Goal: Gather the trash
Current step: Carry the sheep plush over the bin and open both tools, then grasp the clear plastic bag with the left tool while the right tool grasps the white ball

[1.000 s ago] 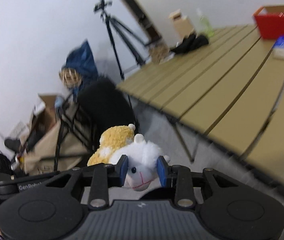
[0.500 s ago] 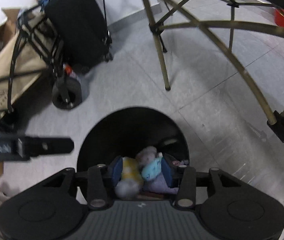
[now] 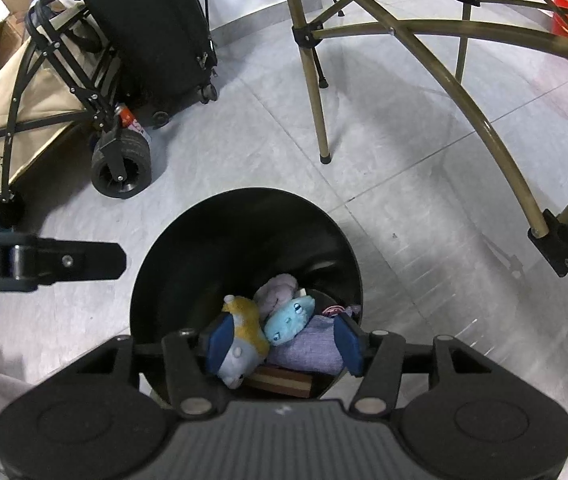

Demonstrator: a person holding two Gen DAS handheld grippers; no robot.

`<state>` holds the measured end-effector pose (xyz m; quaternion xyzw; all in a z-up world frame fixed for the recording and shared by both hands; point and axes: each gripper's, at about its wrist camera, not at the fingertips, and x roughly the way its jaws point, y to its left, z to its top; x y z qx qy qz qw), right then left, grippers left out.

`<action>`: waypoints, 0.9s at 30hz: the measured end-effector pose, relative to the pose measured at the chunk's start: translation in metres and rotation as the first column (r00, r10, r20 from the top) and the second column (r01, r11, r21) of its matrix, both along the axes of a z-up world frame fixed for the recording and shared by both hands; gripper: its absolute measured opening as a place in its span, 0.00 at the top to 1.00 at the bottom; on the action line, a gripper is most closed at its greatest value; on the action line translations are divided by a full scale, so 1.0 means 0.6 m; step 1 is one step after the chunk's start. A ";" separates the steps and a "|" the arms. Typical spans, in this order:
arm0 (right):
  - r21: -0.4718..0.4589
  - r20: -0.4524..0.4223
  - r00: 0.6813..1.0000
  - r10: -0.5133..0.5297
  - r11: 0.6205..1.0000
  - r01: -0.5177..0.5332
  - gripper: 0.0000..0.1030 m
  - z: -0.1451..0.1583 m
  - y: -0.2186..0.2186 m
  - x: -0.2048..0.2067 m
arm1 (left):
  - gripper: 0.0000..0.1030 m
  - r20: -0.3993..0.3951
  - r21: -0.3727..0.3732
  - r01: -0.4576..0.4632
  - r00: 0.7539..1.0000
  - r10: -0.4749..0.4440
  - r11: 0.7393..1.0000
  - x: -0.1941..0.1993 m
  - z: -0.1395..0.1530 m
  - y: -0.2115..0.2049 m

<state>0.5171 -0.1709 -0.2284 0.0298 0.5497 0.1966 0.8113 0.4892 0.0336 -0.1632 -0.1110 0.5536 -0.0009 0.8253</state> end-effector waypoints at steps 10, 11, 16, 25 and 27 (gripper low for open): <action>0.028 0.205 0.979 -0.013 1.000 0.007 0.47 0.067 -0.016 -0.014 | 0.18 0.231 0.148 -0.048 0.973 0.012 0.988 -0.026 0.072 -0.011; 0.036 0.246 0.969 -0.024 0.999 0.016 0.47 0.081 -0.023 -0.019 | 0.18 0.271 0.152 -0.053 0.963 0.009 0.987 -0.032 0.089 -0.013; 0.126 0.470 0.879 -0.087 0.992 0.031 0.48 0.187 -0.079 -0.065 | 0.14 0.523 0.125 0.014 0.849 -0.078 0.992 -0.062 0.199 -0.073; 0.287 0.636 0.590 -0.499 0.861 0.419 0.47 0.333 -0.347 -0.123 | 0.10 0.685 0.115 0.350 0.650 -0.329 0.930 -0.006 0.290 -0.357; 0.268 0.619 0.547 -0.564 0.806 0.528 0.47 0.340 -0.410 -0.114 | 0.10 0.695 0.115 0.425 0.611 -0.378 0.898 0.023 0.296 -0.429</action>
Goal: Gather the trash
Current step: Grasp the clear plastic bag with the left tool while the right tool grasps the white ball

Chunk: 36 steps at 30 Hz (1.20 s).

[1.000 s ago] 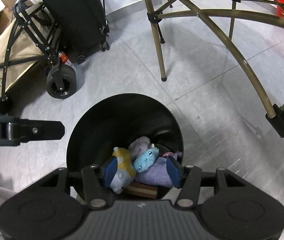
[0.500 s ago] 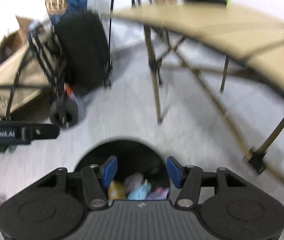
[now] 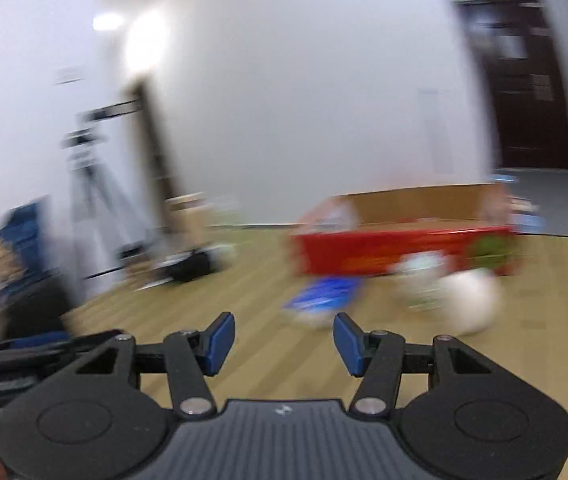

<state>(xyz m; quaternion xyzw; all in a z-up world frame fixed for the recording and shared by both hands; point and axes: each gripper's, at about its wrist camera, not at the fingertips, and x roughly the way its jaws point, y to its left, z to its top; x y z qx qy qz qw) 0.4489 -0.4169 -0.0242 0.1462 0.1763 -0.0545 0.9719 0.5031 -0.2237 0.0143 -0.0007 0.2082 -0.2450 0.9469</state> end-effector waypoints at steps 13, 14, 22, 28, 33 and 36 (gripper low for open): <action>0.063 -0.237 0.961 -0.139 0.985 0.158 0.62 -0.097 -0.242 0.129 | 0.14 -0.308 0.019 0.184 0.936 -0.170 0.983 0.238 -0.097 -0.337; 0.088 -0.237 0.964 -0.121 0.985 0.145 0.70 -0.103 -0.247 0.130 | 0.21 -0.325 0.035 0.175 0.933 -0.155 0.984 0.252 -0.111 -0.351; 0.129 -0.196 0.970 -0.142 0.977 0.169 0.73 -0.107 -0.265 0.104 | 0.89 -0.370 -0.008 0.214 0.907 -0.202 0.977 0.258 -0.144 -0.368; 0.086 -0.167 0.976 -0.136 0.985 0.152 0.73 -0.085 -0.256 0.090 | 0.89 -0.316 -0.024 0.204 0.927 -0.201 0.979 0.217 -0.094 -0.315; 0.069 -0.077 0.989 -0.129 0.989 0.135 0.73 -0.024 -0.236 0.029 | 0.89 -0.211 -0.030 0.178 0.961 -0.180 0.984 0.130 -0.036 -0.174; 0.064 -0.031 0.998 -0.060 0.996 0.062 0.73 0.008 -0.188 0.010 | 0.89 -0.185 0.002 0.141 0.973 -0.138 0.990 0.086 -0.006 -0.082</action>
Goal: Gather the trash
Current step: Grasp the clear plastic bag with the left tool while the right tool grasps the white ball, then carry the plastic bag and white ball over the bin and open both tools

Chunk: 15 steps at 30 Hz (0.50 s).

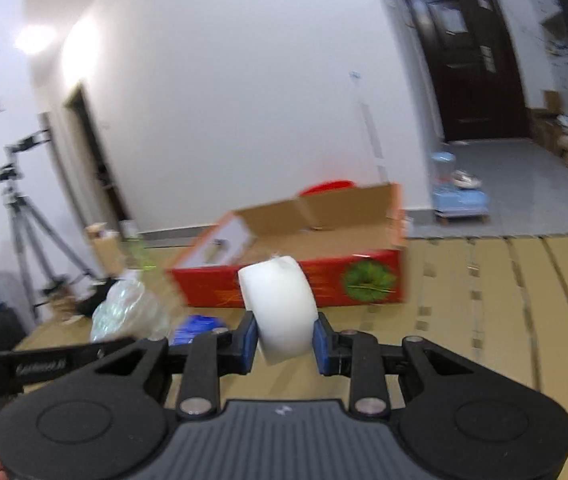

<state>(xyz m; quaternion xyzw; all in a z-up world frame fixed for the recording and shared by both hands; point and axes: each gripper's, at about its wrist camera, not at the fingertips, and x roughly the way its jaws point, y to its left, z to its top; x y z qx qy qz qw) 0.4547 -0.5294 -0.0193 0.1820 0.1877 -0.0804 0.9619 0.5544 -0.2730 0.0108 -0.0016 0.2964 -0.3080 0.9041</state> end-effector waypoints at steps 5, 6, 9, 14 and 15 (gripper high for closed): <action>0.004 0.037 0.981 0.192 0.981 -0.192 0.73 0.030 0.135 -0.007 | 0.89 0.078 0.062 -0.110 0.991 0.105 0.992 -0.084 0.043 0.162; -0.004 0.029 0.973 0.230 0.973 -0.230 0.73 0.034 0.163 -0.002 | 0.89 0.091 0.079 -0.136 0.988 0.128 0.988 -0.104 0.044 0.199; -0.022 -0.014 0.935 0.355 0.934 -0.355 0.72 0.039 0.262 0.017 | 0.89 0.088 0.118 -0.218 0.974 0.209 0.969 -0.145 0.028 0.296; 0.009 -0.137 0.835 0.533 0.843 -0.537 0.72 -0.004 0.421 0.048 | 0.89 -0.061 0.175 -0.336 0.934 0.351 0.925 -0.161 -0.058 0.415; 0.012 -0.175 0.813 0.555 0.827 -0.562 0.72 -0.021 0.452 0.049 | 0.89 -0.117 0.190 -0.343 0.922 0.369 0.920 -0.161 -0.086 0.435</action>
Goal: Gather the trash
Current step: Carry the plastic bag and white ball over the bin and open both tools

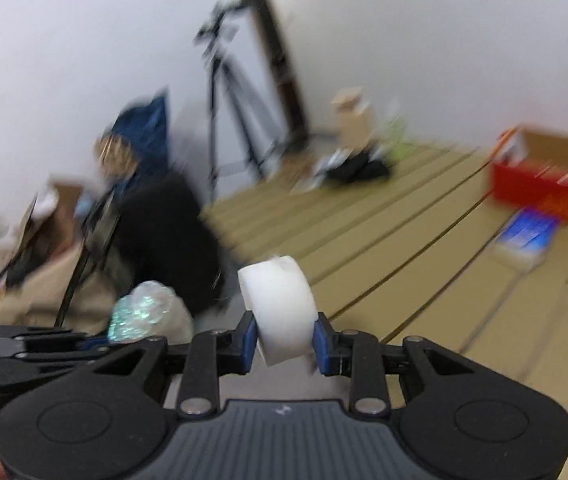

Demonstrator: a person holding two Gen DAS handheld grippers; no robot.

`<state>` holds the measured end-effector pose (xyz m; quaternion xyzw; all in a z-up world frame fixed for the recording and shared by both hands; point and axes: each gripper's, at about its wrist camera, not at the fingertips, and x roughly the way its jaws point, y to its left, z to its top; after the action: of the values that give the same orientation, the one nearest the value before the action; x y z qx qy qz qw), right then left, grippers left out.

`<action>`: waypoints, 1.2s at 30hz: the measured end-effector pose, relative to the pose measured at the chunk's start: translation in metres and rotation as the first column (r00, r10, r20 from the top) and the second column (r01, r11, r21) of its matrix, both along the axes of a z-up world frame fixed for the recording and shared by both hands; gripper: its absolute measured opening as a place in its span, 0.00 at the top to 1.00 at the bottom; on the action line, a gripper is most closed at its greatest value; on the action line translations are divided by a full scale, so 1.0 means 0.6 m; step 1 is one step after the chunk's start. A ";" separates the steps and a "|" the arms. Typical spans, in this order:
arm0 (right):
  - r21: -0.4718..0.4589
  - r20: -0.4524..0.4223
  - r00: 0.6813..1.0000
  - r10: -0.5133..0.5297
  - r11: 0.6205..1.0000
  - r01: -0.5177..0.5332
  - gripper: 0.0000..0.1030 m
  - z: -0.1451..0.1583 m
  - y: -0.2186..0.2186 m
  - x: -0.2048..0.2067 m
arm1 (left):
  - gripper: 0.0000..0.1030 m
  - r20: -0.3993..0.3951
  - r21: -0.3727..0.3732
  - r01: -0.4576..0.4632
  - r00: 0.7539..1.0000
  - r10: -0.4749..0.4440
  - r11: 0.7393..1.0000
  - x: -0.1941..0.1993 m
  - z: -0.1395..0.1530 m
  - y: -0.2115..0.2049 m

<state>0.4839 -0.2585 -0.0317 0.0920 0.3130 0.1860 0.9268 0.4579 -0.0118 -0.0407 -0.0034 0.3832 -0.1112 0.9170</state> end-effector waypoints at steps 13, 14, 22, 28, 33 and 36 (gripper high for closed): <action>-0.232 -0.312 0.946 0.088 0.958 -0.166 0.53 -0.220 0.196 0.025 | 0.58 -0.303 -0.036 -0.101 0.949 0.085 0.994 0.045 -0.172 0.071; -0.240 -0.311 0.947 0.081 0.958 -0.160 0.47 -0.227 0.198 0.033 | 0.53 -0.311 -0.041 -0.099 0.947 0.082 0.994 0.046 -0.176 0.071; -0.247 -0.331 0.942 0.046 0.960 -0.133 0.47 -0.262 0.171 0.074 | 0.36 -0.333 -0.057 -0.133 0.937 0.107 0.989 0.044 -0.189 0.082; -0.249 -0.362 0.931 0.049 0.957 -0.147 0.47 -0.289 0.172 0.085 | 0.33 -0.329 -0.046 -0.125 0.939 0.103 0.991 0.049 -0.190 0.070; -0.253 -0.374 0.926 0.049 0.955 -0.153 0.47 -0.293 0.175 0.082 | 0.32 -0.326 -0.046 -0.123 0.940 0.101 0.991 0.051 -0.186 0.067; -0.252 -0.365 0.930 0.047 0.956 -0.148 0.47 -0.282 0.174 0.076 | 0.31 -0.319 -0.042 -0.125 0.942 0.105 0.991 0.057 -0.186 0.072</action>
<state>0.5296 -0.1538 -0.2006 -0.0214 0.5020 0.1673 0.8483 0.4920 0.0316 -0.1522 -0.0719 0.5205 -0.0674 0.8482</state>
